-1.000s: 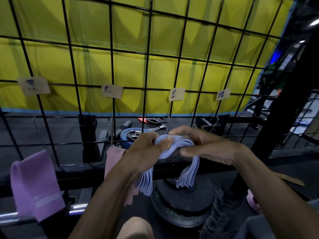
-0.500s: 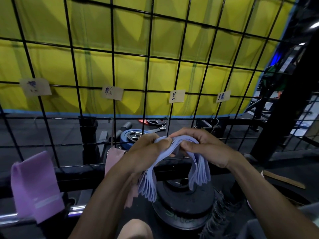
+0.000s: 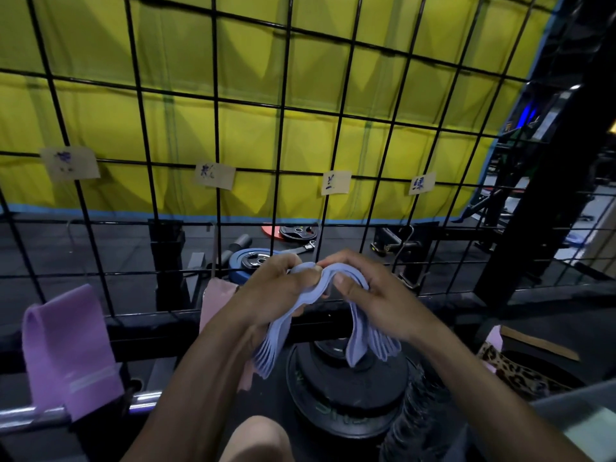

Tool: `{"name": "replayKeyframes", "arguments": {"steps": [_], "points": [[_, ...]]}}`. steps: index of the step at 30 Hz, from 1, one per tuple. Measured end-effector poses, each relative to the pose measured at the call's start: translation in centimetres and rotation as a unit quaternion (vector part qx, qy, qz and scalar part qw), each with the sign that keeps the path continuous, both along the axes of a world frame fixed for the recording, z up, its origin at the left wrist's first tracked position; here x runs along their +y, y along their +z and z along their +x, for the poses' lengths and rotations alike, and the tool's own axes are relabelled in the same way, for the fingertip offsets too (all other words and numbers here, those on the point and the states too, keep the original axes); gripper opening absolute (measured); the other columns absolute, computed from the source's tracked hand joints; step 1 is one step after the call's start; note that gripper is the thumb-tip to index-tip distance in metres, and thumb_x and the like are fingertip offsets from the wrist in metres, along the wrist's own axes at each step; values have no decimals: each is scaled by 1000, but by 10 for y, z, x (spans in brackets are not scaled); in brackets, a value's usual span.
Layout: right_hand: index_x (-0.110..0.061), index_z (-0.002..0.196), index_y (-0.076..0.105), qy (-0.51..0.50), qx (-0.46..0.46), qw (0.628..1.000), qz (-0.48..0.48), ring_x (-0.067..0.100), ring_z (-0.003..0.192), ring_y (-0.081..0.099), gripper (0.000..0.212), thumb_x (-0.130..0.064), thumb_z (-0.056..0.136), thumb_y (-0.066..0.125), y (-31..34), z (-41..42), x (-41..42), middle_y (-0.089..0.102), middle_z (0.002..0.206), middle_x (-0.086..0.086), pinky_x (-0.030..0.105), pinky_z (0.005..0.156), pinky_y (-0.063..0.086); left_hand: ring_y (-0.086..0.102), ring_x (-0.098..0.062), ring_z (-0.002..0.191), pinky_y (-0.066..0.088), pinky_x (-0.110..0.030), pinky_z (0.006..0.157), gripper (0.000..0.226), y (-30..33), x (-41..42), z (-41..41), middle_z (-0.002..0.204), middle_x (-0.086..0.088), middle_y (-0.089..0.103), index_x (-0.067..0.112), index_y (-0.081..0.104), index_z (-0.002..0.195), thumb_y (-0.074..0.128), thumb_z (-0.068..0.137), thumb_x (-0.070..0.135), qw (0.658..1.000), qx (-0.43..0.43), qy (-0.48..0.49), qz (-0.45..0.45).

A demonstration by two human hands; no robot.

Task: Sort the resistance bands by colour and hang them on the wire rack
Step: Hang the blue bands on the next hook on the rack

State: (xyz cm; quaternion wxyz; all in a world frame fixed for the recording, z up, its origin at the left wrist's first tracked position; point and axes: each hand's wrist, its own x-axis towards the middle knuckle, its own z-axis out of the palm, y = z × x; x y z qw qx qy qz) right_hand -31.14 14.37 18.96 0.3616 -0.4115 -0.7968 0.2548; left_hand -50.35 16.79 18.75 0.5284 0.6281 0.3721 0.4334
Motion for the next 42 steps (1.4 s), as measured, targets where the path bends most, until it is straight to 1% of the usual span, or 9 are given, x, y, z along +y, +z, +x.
{"name": "replayKeyframes", "arguments": {"steps": [5, 9, 12, 16, 20, 28, 33, 37, 42], "points": [[-20, 127, 59, -52, 16, 996, 64, 25, 86, 63, 28, -29, 108, 40, -18, -9, -11, 68, 101, 2, 43, 79, 44, 44, -26, 65, 34, -41, 64, 49, 2, -3, 2, 75, -18, 49, 8, 54, 85, 70, 60, 46, 1000, 9, 17, -2], [-11, 124, 60, -23, 14, 999, 27, 1, 72, 56, 28, -21, 108, 39, -4, -5, -13, 63, 85, -18, 23, 75, 41, 43, -25, 60, 35, -40, 64, 33, -1, 0, -1, 68, -21, 47, -2, 52, 87, 67, 92, 27, 1000, 21, 10, 3], [-10, 125, 60, 16, 0, 998, -56, 2, 65, 52, 28, -22, 109, 39, 16, 2, -9, 68, 89, -10, 25, 70, 40, 40, -26, 64, 34, -42, 65, 60, 0, 0, -4, 72, -25, 45, -6, 52, 85, 68, 74, 50, 999, 29, -19, 10], [3, 117, 62, 40, 21, 986, -160, 30, 87, 67, 26, -16, 104, 49, 38, 7, 5, 69, 100, 28, 32, 80, 49, 36, -21, 52, 31, -41, 65, 36, -1, 2, 0, 56, -3, 40, 16, 40, 65, 68, 77, 36, 999, 22, -4, 23], [14, 105, 58, 20, 13, 975, -223, 40, 98, 70, 33, -14, 87, 56, 53, 1, 14, 71, 97, 33, 40, 91, 51, 34, -13, 43, 32, -38, 64, 25, -6, 6, 3, 48, 9, 37, 23, 40, 61, 61, 73, 30, 999, 29, 15, 18], [-17, 72, 71, 7, -17, 959, -284, 21, 76, 68, 25, -12, 89, 53, 63, -11, 14, 75, 80, 10, 22, 55, 44, 33, -19, 50, 30, -39, 61, 44, -5, 3, 2, 58, -5, 34, 16, 35, 65, 61, 56, 50, 999, 40, 7, 31], [8, 109, 60, 50, 90, 951, -291, 15, 65, 62, 23, -7, 93, 54, 48, 4, 10, 69, 93, 23, 23, 56, 45, 29, -18, 49, 29, -41, 65, 38, -6, -1, 0, 56, 2, 29, 18, 34, 66, 62, 77, 42, 999, 33, 5, 14], [-4, 122, 59, 47, 122, 971, -202, 15, 66, 50, 32, -17, 93, 53, 17, 12, 1, 68, 87, 3, 27, 63, 41, 30, -15, 47, 27, -39, 64, 43, -7, 0, 1, 58, -1, 31, 17, 35, 67, 65, 90, 37, 999, 35, 10, 4], [-23, 127, 54, -3, 147, 986, -81, 13, 69, 46, 31, -26, 97, 45, -25, -7, -19, 63, 92, 5, 34, 67, 35, 38, -15, 46, 33, -32, 57, 37, -10, -9, 6, 52, 0, 49, 11, 41, 74, 61, 98, 30, 999, 14, 30, 6]]}}
